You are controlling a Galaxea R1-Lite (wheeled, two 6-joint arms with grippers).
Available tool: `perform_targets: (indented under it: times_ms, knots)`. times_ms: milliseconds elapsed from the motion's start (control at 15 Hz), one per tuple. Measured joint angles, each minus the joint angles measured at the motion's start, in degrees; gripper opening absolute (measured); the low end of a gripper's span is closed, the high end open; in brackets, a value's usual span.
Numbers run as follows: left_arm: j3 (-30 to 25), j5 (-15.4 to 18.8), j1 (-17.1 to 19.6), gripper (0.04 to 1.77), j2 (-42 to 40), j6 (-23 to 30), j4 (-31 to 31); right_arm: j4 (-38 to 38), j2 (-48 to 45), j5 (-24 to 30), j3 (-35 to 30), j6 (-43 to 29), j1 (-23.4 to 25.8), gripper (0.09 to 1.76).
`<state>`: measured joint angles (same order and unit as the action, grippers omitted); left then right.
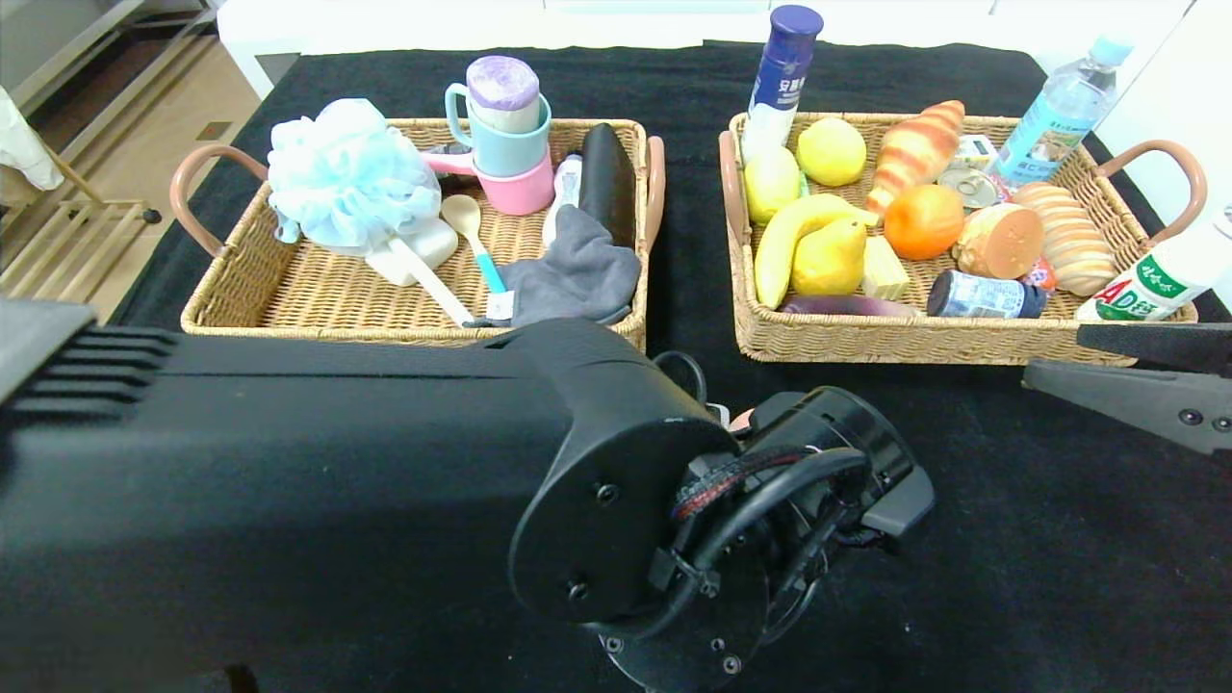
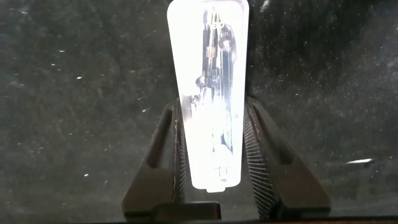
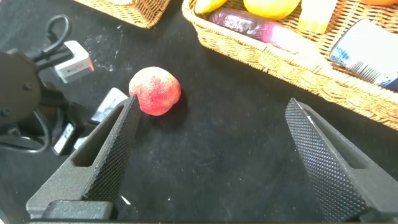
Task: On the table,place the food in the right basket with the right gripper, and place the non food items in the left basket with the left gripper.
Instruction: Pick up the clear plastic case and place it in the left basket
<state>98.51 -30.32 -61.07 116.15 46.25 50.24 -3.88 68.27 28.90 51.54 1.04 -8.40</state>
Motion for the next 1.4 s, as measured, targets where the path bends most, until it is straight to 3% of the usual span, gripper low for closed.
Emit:
perform_targets:
  times_ms: [467,867,1133,1400]
  knots:
    - [-0.5,-0.1,0.7,0.64,-4.7,-7.4,3.0,0.0,0.0,0.0,-0.1,0.0,-0.1,1.71]
    - [-1.8,0.3,3.6,0.64,-11.9,-19.7,3.7,0.0,-0.4,0.0,0.0,0.0,0.0,1.71]
    - [-1.2,1.6,8.7,0.64,-15.4,-26.8,2.7,0.0,-0.6,0.0,0.0,0.0,0.0,1.71]
    - [-0.5,6.6,15.3,0.64,-19.0,-34.2,-3.2,0.0,-0.8,0.0,0.0,0.0,0.0,1.71]
